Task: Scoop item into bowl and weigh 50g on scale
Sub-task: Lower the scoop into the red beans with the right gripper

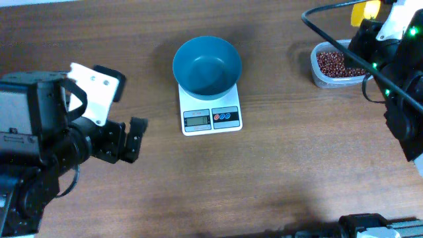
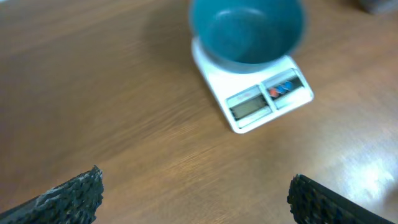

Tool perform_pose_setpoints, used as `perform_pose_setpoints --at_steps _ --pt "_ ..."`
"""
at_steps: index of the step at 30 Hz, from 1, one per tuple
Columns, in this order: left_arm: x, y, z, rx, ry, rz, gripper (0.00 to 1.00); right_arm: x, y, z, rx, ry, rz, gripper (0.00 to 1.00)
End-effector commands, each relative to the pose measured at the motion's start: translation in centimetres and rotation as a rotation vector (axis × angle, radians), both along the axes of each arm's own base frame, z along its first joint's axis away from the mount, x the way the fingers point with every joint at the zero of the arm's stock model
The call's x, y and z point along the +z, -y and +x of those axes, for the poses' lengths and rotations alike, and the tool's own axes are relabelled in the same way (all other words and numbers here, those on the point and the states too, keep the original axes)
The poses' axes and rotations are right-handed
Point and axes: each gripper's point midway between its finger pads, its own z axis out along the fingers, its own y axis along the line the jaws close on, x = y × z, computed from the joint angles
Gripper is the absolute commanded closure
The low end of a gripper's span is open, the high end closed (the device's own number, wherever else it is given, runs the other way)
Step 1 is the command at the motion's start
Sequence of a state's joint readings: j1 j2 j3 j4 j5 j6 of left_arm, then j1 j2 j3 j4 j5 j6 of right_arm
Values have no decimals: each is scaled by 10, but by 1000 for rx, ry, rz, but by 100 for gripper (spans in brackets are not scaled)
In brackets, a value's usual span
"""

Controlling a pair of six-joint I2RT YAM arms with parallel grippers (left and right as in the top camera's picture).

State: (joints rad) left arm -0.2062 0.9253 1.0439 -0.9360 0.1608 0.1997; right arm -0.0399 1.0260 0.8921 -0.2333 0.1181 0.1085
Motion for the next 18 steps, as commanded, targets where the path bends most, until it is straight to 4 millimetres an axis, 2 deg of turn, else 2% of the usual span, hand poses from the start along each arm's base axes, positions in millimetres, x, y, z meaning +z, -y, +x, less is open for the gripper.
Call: perform_pose_setpoints --at_steps 1,6,13,18 --pt "13 29 -10 -317 96 26 1 6 2 1 -4 11 0 96" --pt "1 29 -22 -402 56 82 1 6 2 1 -4 11 0 96" --pt "-10 28 -10 -438 -7 132 1 4 -4 2 29 7 13 96" --pt "-10 27 -10 -436 -6 134 1 0 -6 0 39 -12 18 96"
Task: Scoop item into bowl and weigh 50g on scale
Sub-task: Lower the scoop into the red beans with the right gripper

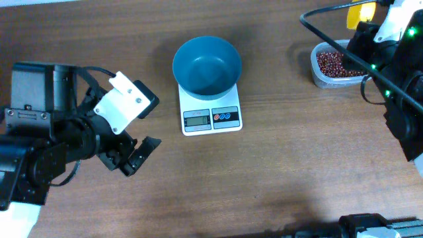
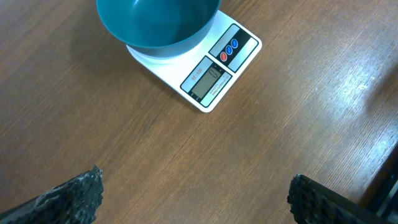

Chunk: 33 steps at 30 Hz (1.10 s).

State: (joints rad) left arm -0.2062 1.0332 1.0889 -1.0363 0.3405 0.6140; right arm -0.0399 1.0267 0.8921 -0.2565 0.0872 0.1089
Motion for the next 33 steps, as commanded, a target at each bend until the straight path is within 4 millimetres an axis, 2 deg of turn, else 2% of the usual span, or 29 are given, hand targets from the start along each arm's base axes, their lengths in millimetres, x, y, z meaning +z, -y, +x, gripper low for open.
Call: perform_pose_setpoints --at_steps 1,13,17,19,23,25,27,30,33 --pt "7 -1 3 -14 28 6 1 6 -1 2 10 12 5 96" --pt "9 -5 10 6 59 29 1 3 -2 1 20 1 9 96" --pt "9 -5 10 6 59 29 1 -19 -18 -18 203 -152 -163 96" --pt "9 -5 10 6 59 29 1 -11 -19 -30 247 -227 -219 96" --pt "9 -5 10 6 59 29 1 -13 -18 -41 290 -381 -245 96" --pt "9 -5 10 6 59 29 1 -18 -9 -27 285 -444 -304 96" --pt "9 -5 10 6 58 29 1 -37 8 -12 233 -534 -361 96" --pt "9 -5 10 6 59 29 1 -66 20 7 199 -626 -385 96" --pt "9 -5 10 6 59 29 1 -81 30 28 166 -631 -395 96"
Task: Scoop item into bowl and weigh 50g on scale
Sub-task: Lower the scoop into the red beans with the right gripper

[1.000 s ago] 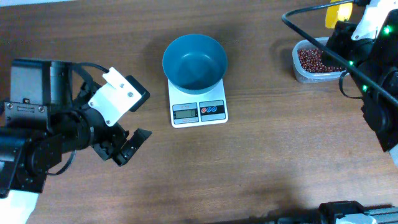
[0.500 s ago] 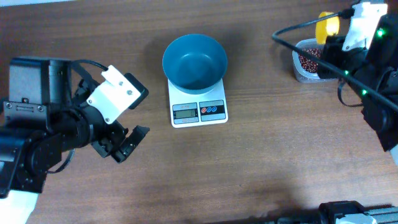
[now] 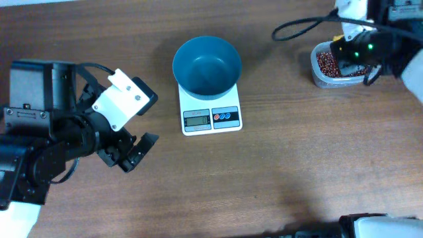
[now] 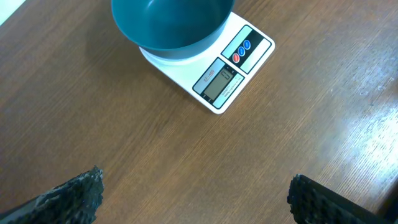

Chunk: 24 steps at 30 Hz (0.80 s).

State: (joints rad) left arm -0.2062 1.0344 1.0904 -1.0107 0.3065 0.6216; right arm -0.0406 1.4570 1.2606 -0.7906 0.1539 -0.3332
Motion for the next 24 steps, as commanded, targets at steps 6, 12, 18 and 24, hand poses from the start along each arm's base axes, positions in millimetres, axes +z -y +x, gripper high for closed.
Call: perform_pose_setpoints --at_steps 6,12,18,24 --pt "7 -1 3 -8 24 3 1 -8 52 16 -102 -3 -98 96" --pt "7 -1 2 -8 24 3 1 -23 59 17 -95 -57 -149 96" --pt "7 -1 2 -8 24 3 1 -43 60 23 -92 -99 -146 96" --pt "7 -1 2 -8 24 3 1 -55 72 25 -127 -130 -205 96"
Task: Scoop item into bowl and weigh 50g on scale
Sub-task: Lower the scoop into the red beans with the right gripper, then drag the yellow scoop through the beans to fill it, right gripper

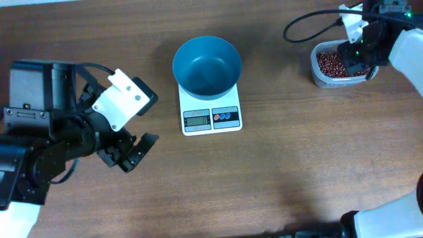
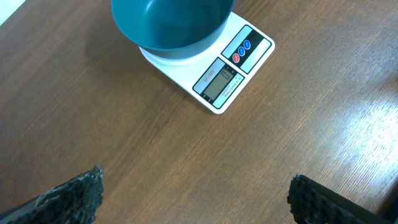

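Note:
A blue bowl [image 1: 207, 65] stands empty on the white scale [image 1: 211, 116] at the table's middle back. The left wrist view shows the same bowl [image 2: 171, 22] and scale [image 2: 231, 73] ahead of the fingers. My left gripper [image 1: 135, 151] hovers open and empty over bare wood, left of and nearer than the scale. At the back right a clear tub of red-brown beans [image 1: 330, 65] sits on the table. My right gripper [image 1: 357, 56] hangs over its right part; the overhead view does not show how its jaws stand. No scoop can be made out.
A black cable [image 1: 310, 16] loops from the right arm above the tub. The brown wooden table [image 1: 284, 172] stretches in front of the scale. The left arm's body [image 1: 46, 139] fills the left side.
My right gripper has shifted a little to the right over the bean tub, and the arm above it has turned. The left arm, bowl and scale have not moved.
At first my left gripper was open at the far left and the right arm stood at the right edge beside the tub. Then the left gripper sat nearer the scale, angled toward it. Later the right arm reached over the tub from the back, where it still hangs.

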Tool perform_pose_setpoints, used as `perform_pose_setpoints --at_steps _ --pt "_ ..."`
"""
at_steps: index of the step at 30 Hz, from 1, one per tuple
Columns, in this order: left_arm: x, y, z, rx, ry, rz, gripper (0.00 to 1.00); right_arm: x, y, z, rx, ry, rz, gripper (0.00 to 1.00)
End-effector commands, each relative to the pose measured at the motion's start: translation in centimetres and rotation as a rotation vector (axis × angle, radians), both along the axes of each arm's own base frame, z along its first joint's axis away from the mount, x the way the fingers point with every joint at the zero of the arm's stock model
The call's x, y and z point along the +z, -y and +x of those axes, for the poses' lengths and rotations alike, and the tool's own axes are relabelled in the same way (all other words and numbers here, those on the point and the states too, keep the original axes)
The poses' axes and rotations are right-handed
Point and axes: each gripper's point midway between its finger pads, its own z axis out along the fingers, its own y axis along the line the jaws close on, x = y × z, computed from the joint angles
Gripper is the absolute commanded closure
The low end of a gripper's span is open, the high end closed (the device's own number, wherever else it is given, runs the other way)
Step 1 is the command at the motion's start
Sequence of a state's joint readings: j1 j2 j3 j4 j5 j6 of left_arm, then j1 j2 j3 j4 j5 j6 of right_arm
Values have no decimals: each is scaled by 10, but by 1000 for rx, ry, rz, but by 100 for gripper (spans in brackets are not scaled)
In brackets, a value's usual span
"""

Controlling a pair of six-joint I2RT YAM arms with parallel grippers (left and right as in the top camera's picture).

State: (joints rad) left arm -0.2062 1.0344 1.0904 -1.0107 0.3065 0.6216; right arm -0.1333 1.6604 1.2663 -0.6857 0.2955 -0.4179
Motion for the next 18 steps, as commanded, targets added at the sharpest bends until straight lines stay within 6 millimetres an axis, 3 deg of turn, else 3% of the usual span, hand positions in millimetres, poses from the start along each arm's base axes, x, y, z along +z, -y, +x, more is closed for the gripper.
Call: perform_pose_setpoints --at_steps 1,18 --pt "7 -1 3 -8 24 3 1 -2 10 5 -30 -10 -51 96" --pt "7 -1 3 -8 24 3 1 -3 11 13 -31 17 -55 96"
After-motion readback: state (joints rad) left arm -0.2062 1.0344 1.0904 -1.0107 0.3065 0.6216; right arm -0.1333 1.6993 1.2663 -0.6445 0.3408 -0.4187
